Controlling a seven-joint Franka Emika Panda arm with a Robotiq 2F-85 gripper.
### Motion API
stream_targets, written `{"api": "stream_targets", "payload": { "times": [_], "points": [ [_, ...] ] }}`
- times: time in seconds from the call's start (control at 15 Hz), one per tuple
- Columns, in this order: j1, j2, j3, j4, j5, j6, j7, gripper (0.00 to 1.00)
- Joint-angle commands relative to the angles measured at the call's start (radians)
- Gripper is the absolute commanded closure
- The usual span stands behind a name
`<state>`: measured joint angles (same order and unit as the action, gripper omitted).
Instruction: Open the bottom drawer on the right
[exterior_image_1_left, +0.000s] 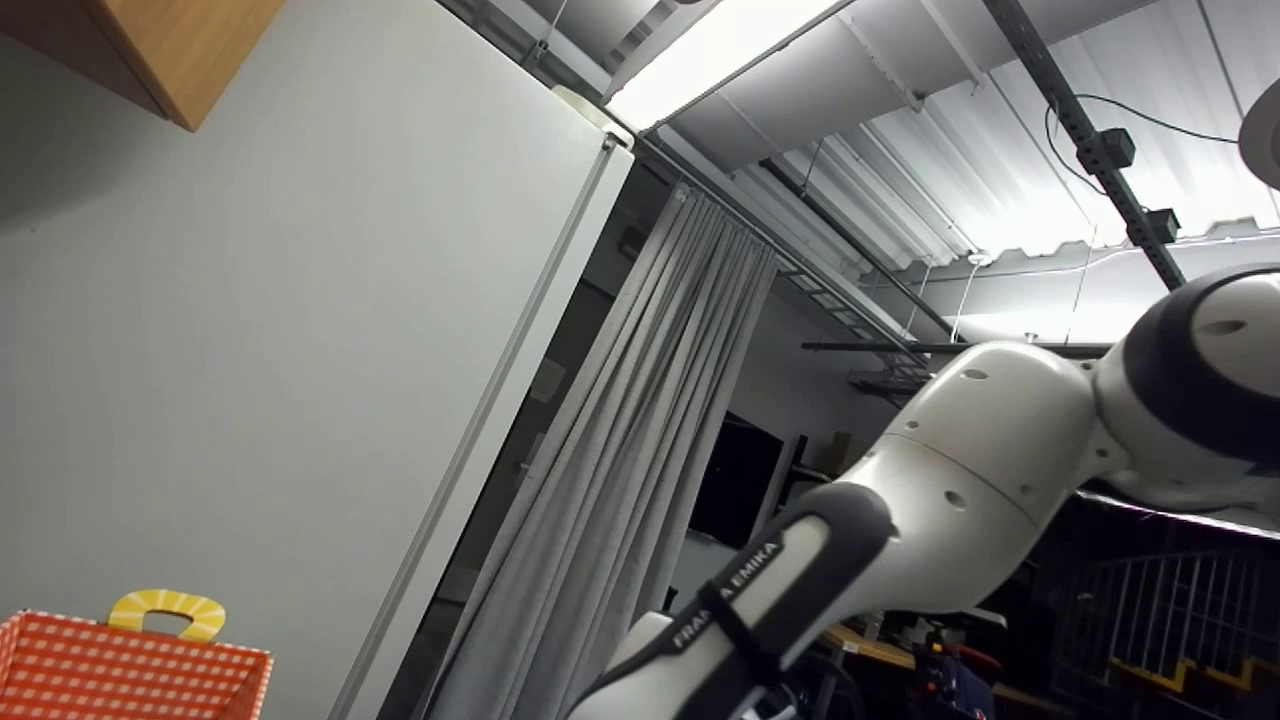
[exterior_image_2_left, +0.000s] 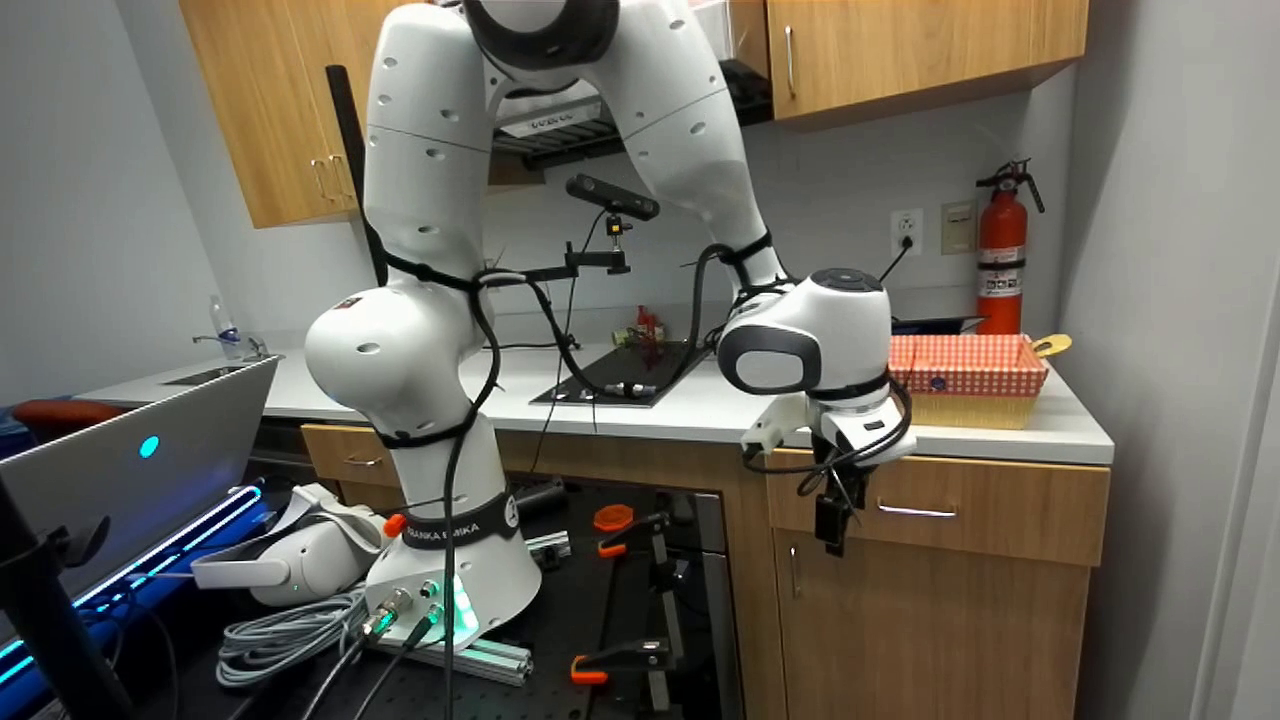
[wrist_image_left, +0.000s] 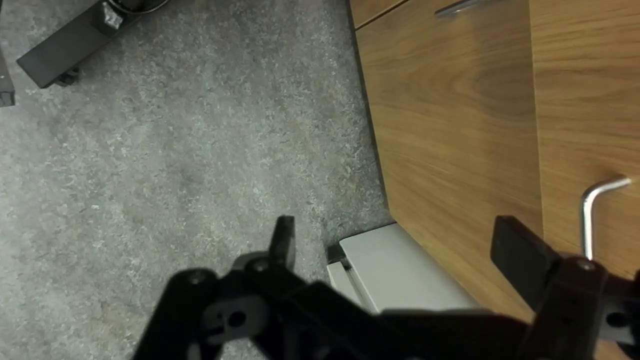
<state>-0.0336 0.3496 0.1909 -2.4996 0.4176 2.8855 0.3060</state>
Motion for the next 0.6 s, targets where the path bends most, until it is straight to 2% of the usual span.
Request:
{"api": "stream_targets", "payload": {
  "times": [0.0, 0.27, 0.4, 0.47, 0.53],
  "points": [
    [-0.106, 0.125, 0.13, 0.122, 0.181, 0.031, -0.157, 0.0],
    [-0.16, 0.201, 0.193, 0.207, 0.293, 0.041, -0.284, 0.0],
    [-0.201, 0.23, 0.226, 0.232, 0.292, 0.049, -0.321, 0.0],
    [-0.135, 0.175, 0.163, 0.195, 0.277, 0.001, -0.267, 0.0],
    [-0.15, 0.189, 0.174, 0.208, 0.28, 0.003, -0.282, 0.0]
  ]
}}
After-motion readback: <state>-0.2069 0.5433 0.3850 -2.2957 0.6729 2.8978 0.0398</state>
